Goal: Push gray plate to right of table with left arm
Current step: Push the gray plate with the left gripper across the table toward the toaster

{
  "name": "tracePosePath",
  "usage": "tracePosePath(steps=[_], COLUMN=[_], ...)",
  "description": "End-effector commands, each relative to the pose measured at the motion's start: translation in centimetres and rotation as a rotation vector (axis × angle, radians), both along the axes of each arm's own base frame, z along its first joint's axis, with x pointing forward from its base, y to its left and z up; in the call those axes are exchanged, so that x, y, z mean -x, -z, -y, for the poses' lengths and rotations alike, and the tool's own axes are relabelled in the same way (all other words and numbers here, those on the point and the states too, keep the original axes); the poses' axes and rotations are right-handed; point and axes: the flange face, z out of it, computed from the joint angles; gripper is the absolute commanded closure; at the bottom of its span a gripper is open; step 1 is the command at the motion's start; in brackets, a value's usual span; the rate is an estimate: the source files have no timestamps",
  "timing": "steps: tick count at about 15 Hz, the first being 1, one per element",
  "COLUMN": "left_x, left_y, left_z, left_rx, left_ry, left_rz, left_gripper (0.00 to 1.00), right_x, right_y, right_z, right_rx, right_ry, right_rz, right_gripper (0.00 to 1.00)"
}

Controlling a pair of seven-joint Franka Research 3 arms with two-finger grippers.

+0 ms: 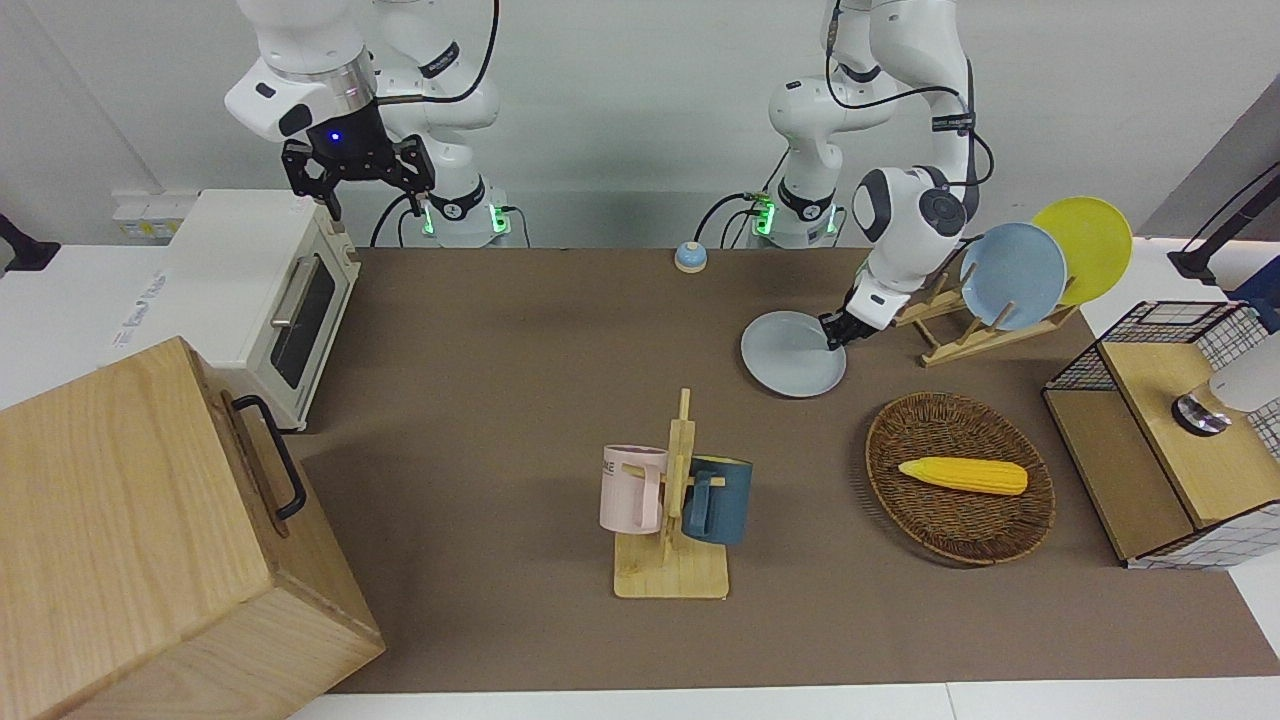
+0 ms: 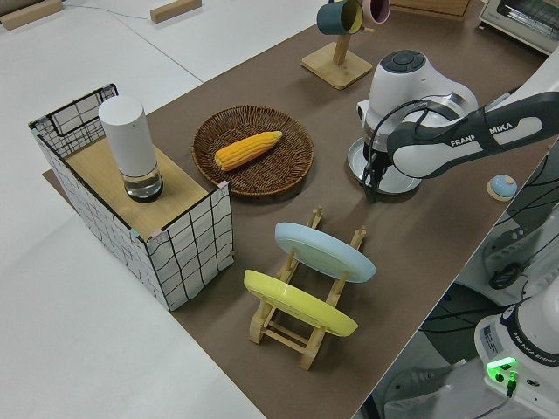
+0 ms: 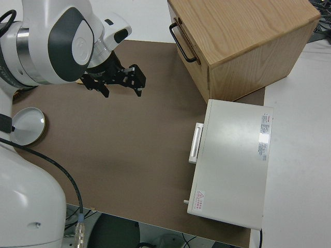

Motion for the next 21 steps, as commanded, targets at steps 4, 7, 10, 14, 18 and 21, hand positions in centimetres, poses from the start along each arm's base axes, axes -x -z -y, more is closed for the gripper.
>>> tracePosePath(steps=[4, 7, 10, 14, 18, 21], left_x=[0.8, 1.2, 1.6, 2.4, 3.0, 2.7], left_y=[0.7, 0.3, 0.0, 0.8, 1.5, 0.9], left_z=[9.3, 12.6, 16.6, 21.0, 24.7, 27.8], left_rx=[0.002, 0.002, 0.016, 0.041, 0.059, 0.08], left_ry=[-0.032, -0.071, -0.1, -0.16, -0.198, -0.238], left_rz=[-0.001, 0.007, 0.013, 0.038, 0.051, 0.051], left_gripper=[1.0, 1.0, 1.0, 1.0, 1.0, 1.0], right_x=[0.5, 0.5, 0.5, 0.5, 0.5, 0.5], right_y=[-0.2, -0.2, -0.2, -0.2, -0.2, -0.2], right_z=[0.1, 0.1, 0.1, 0.1, 0.1, 0.1], right_rx=[0.001, 0.001, 0.003, 0.003, 0.001, 0.003], right_ry=[-0.004, -0.004, -0.004, -0.004, -0.004, -0.004], right_rz=[-0.006, -0.006, -0.006, -0.006, -0.006, -0.006], right_gripper=[0.005, 0.005, 0.005, 0.005, 0.005, 0.005])
